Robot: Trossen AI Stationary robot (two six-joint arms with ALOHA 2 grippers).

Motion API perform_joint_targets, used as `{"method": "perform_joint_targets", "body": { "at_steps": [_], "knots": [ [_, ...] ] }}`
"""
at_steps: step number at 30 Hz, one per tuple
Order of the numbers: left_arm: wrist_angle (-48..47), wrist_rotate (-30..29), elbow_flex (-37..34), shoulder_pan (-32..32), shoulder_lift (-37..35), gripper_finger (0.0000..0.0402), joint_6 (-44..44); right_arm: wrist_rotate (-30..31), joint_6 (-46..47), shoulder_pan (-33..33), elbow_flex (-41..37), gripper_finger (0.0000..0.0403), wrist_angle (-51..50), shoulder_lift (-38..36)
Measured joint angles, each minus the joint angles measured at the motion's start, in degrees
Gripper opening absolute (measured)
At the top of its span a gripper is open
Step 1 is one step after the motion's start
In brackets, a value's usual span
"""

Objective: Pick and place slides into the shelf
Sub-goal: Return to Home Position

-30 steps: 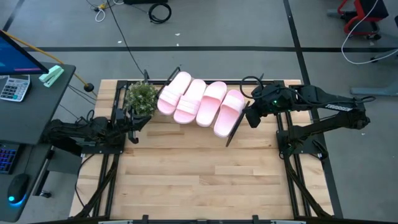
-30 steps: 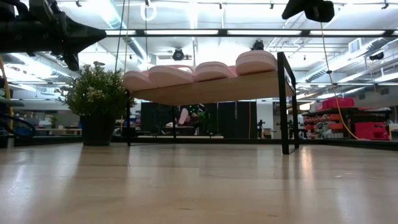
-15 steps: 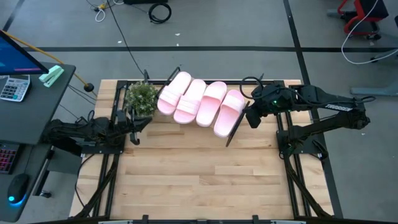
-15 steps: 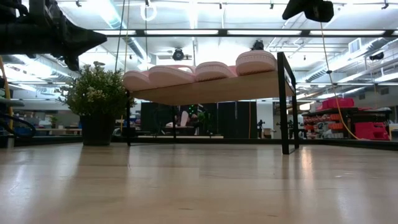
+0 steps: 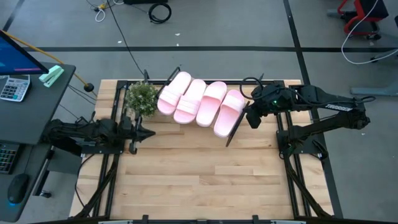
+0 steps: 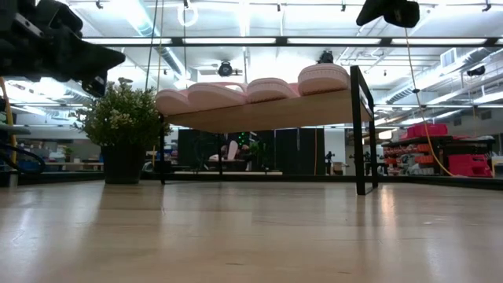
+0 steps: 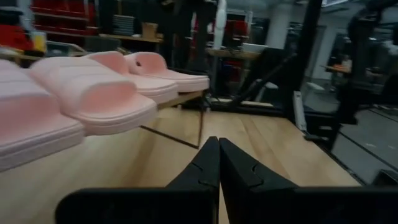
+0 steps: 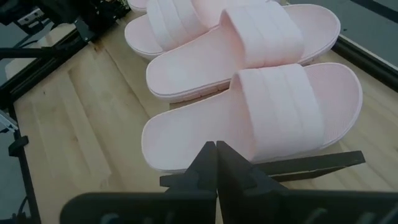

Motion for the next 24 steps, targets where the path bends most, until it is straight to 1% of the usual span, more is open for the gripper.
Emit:
{"method": "perform_joint_targets", "body": {
  "at_steps": [3,7,12,14,18,24],
  "knots": [
    [0.11,2.78,0.0,0.0,-0.02,0.0006,0.03,-0.02,0.16,0.0,0.0,0.0,0.0,0.0],
    [0.02,5.83,-0.02,-0.02,-0.02,0.0015,0.0,-0.05,0.14,0.0,0.0,0.0,0.0,0.0],
    [-0.33,5.96,-0.02,-0.02,-0.02,0.0005,-0.23,-0.09,-0.98,0.0,0.0,0.0,-1.39,-0.07],
    [-0.83,5.94,-0.02,0.0,-0.02,0.0005,-1.57,-0.12,-1.05,0.0,-0.02,0.0,-1.9,-0.16],
    [-1.7,5.96,-0.02,-0.02,-0.02,0.0027,-5.78,-0.51,-2.17,0.23,-0.04,0.0,-2.3,-0.84],
    [-1.56,5.96,-0.02,-0.01,-0.02,0.0057,-5.54,0.72,-5.09,1.49,-0.08,0.0,-2.54,-4.01]
  ]
}}
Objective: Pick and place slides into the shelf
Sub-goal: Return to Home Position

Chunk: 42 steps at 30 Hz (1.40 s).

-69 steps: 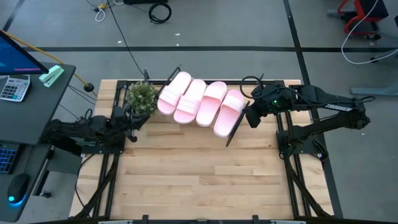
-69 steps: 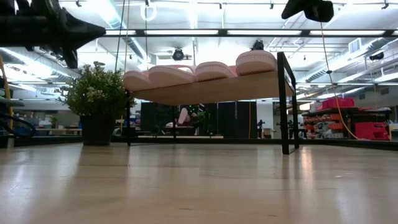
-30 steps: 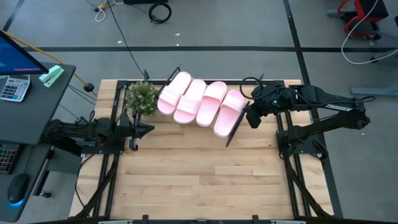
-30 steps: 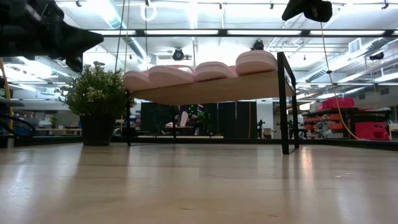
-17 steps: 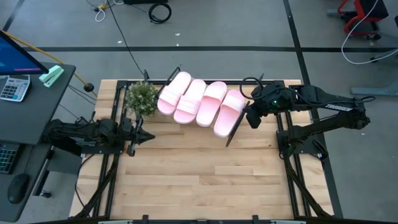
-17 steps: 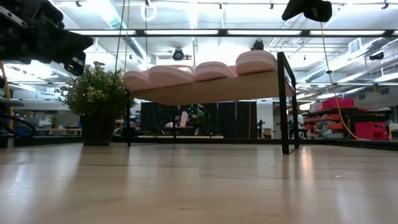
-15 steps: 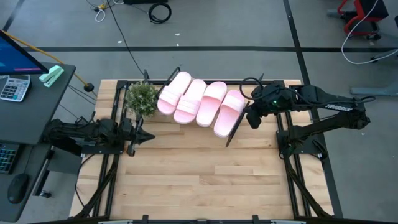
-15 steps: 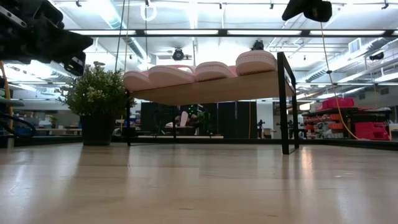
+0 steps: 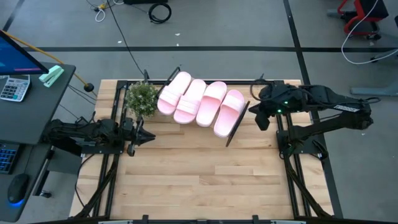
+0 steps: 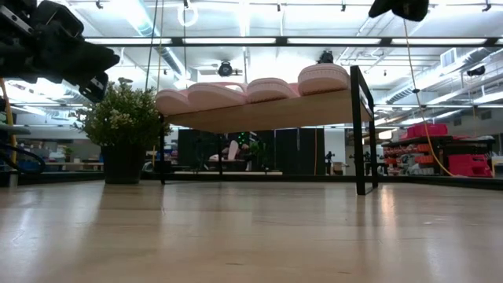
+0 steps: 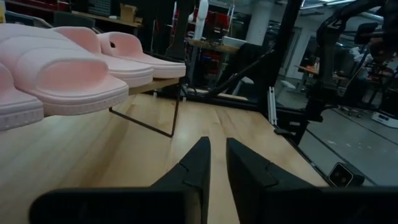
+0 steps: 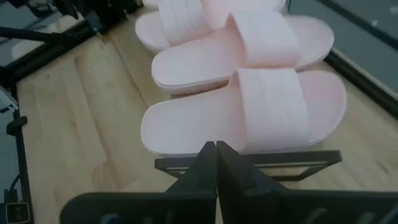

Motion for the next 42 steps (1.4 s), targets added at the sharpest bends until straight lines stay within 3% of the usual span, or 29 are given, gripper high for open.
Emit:
{"method": "perform_joint_targets", "body": {
  "at_steps": [4,14,18,28,37,42],
  "knots": [
    [0.0,-0.01,0.0,-0.02,0.01,0.0067,-0.18,0.63,-0.16,0.79,-4.33,0.0,3.83,-4.85],
    [0.0,-0.02,-0.02,-0.02,0.0,0.007,-0.16,1.27,7.81,5.59,-33.49,0.0,35.06,-22.33],
    [0.02,-0.02,-0.02,-0.02,0.0,0.0064,-0.13,1.47,11.64,5.77,-40.43,0.0,40.13,-27.52],
    [0.02,-0.02,-0.02,-0.02,0.0,0.0072,-0.12,4.24,17.52,6.14,-42.88,0.0,40.6,-39.11],
    [0.13,-0.27,-0.02,-0.02,0.0,0.0069,-1.08,4.63,9.68,7.94,-42.89,0.0,39.08,-40.9],
    [0.17,-0.3,-0.02,-0.02,0.0,0.0062,-1.08,0.82,6.99,8.62,-46.61,0.0,39.12,-43.37]
  ]
}}
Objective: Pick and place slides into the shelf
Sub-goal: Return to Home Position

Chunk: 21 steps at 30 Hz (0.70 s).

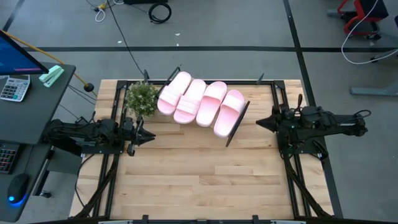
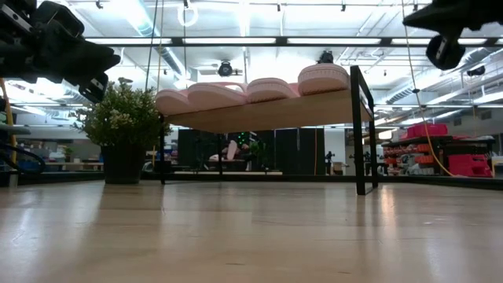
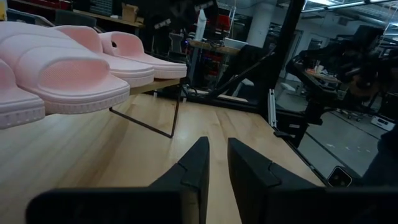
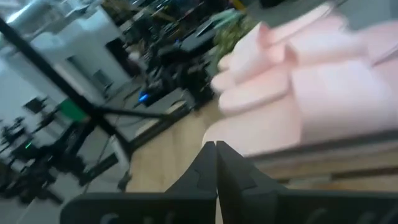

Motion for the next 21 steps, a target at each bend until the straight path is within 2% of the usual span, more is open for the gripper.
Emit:
{"method": "perform_joint_targets", "body": {
  "at_steps": [9,12,21],
  "knots": [
    [0.05,-0.04,0.0,0.01,0.01,0.0071,-0.09,-6.86,-0.93,0.04,-11.08,0.0,5.23,-14.29],
    [0.1,-0.17,0.0,0.02,0.02,0.0075,-0.2,-9.33,-2.62,0.04,-12.22,0.0,5.95,-14.36],
    [0.07,-0.13,0.0,0.02,0.02,0.0066,-0.22,-13.1,-5.7,0.02,-16.66,0.0,19.19,-14.45]
  ]
}}
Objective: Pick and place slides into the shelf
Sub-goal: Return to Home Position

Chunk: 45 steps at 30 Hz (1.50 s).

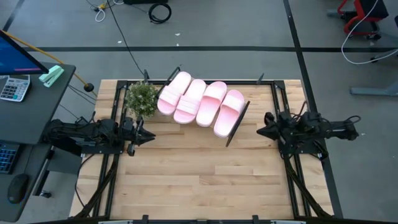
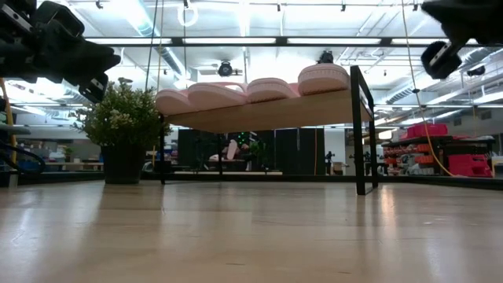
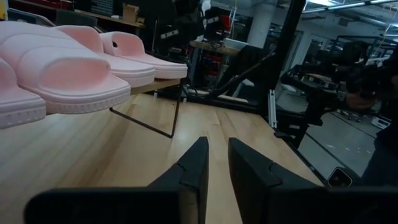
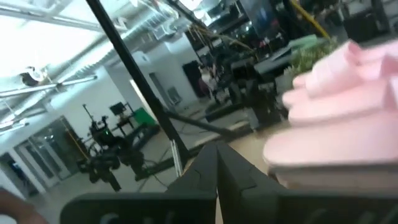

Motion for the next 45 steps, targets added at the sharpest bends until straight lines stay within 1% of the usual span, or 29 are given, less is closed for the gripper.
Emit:
{"method": "perform_joint_targets", "body": {
  "at_steps": [2,7,11,17,21,26,30,39,45],
  "knots": [
    [0.03,0.0,0.0,0.0,0.0,0.0064,0.05,-0.46,0.63,0.0,-2.33,0.0,1.56,0.0],
    [0.0,0.02,0.0,0.0,0.0,0.0069,0.04,-1.17,1.52,0.0,-8.17,0.0,9.1,0.0],
    [0.0,0.02,0.0,0.0,0.0,0.0075,0.09,-1.28,2.36,-0.02,-9.79,0.0,11.8,-0.02],
    [0.0,0.02,0.0,0.0,0.0,0.0076,0.02,-1.09,1.46,-0.04,-10.59,0.0,10.72,0.0],
    [0.0,0.04,0.0,0.0,0.0,0.0071,0.04,0.91,0.27,-0.04,-10.59,0.0,10.13,0.22],
    [0.0,0.05,0.0,-0.02,0.0,0.0066,0.04,3.14,-4.06,-0.04,-10.59,0.0,7.0,0.22],
    [0.0,0.04,0.0,-0.01,0.0,0.007,0.03,2.86,-6.13,-0.04,-10.59,0.0,3.34,0.25],
    [0.0,0.07,-0.01,-0.01,0.0,0.008,0.04,3.55,-16.83,-0.11,-10.59,0.0,3.31,0.73],
    [0.0,0.07,0.0,0.0,0.0,0.0075,0.11,3.64,-17.56,-0.11,-10.61,0.0001,3.2,2.37]
  ]
}}
